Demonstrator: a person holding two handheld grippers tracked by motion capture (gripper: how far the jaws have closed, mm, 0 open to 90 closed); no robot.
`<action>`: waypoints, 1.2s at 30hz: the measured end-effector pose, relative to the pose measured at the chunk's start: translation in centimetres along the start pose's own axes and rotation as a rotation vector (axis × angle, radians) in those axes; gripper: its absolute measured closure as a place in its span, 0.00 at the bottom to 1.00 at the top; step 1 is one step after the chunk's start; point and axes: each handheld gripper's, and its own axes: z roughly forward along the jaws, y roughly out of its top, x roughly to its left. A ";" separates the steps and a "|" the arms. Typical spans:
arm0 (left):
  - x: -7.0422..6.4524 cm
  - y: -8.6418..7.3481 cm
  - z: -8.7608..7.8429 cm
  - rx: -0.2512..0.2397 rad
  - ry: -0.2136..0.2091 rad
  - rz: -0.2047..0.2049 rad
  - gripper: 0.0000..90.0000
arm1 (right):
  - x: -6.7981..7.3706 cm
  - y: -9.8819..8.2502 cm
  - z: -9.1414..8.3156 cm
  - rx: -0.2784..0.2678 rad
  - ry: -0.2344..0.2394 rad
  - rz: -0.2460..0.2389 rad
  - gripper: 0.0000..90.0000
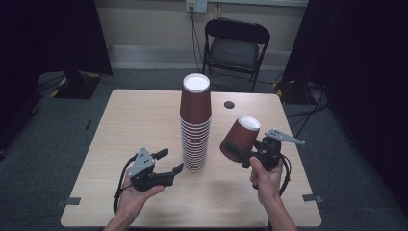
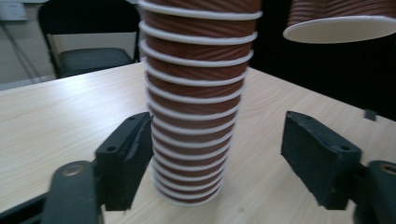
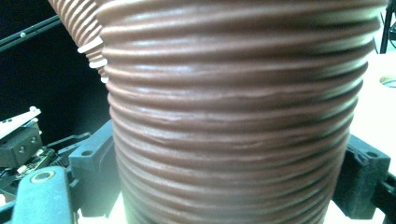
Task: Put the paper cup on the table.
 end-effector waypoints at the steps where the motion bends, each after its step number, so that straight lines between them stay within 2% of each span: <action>1: -0.4 0.1 0.4 0.010 -0.012 0.016 0.31 | 0.1 -0.1 0.0 0.002 0.006 0.010 0.15; 4: -0.7 0.2 0.7 0.005 -0.017 0.030 0.33 | 0.5 -0.3 0.1 0.003 0.013 0.007 0.15; 5: -1.0 0.4 1.0 0.012 -0.050 -0.018 0.33 | 0.8 -0.5 0.2 -0.001 0.020 0.004 0.15; 6: -1.0 0.4 1.0 0.012 -0.050 -0.018 0.33 | 0.8 -0.5 0.2 -0.001 0.020 0.004 0.15; 7: -1.2 0.5 1.2 0.006 -0.078 -0.027 0.37 | 1.1 -0.9 0.2 -0.005 0.038 -0.001 0.15; 9: -1.7 0.6 1.6 0.006 -0.086 -0.003 0.37 | 1.2 -1.0 0.3 -0.004 0.044 -0.005 0.15; 11: -2.3 0.6 1.9 -0.004 -0.114 -0.014 0.35 | 1.6 -1.5 0.5 0.000 0.051 0.013 0.15; 12: -2.7 0.6 2.1 -0.007 -0.117 0.002 0.35 | 1.6 -1.5 0.5 0.000 0.051 0.013 0.15; 13: -3.5 0.6 2.5 -0.020 -0.152 0.019 0.34 | 2.1 -1.8 0.6 0.008 0.063 0.009 0.15; 14: -3.5 0.6 2.5 -0.020 -0.152 0.019 0.38 | 2.1 -1.8 0.6 0.008 0.063 0.009 0.15; 16: -3.8 0.6 2.7 -0.017 -0.169 0.026 0.38 | 2.8 -2.0 0.8 0.017 0.083 0.012 0.15; 21: -4.1 0.7 3.1 -0.052 -0.158 0.051 0.46 | 3.7 -2.1 1.1 0.031 0.107 0.031 0.15; 24: -4.4 0.8 3.2 -0.088 -0.144 0.072 0.49 | 4.1 -2.3 1.2 0.034 0.119 0.044 0.15; 26: -4.5 0.9 3.3 -0.112 -0.138 0.085 0.55 | 4.3 -2.4 1.3 0.036 0.120 0.045 0.15; 29: -4.6 1.0 3.5 -0.160 -0.137 0.065 0.61 | 4.6 -2.5 1.4 0.039 0.136 0.071 0.15; 32: -4.6 1.2 3.5 -0.189 -0.145 0.034 0.65 | 4.7 -2.5 1.5 0.038 0.172 0.103 0.15; 36: -4.6 1.4 3.6 -0.241 -0.144 0.029 0.71 | 5.0 -2.2 1.3 0.025 0.202 0.135 0.15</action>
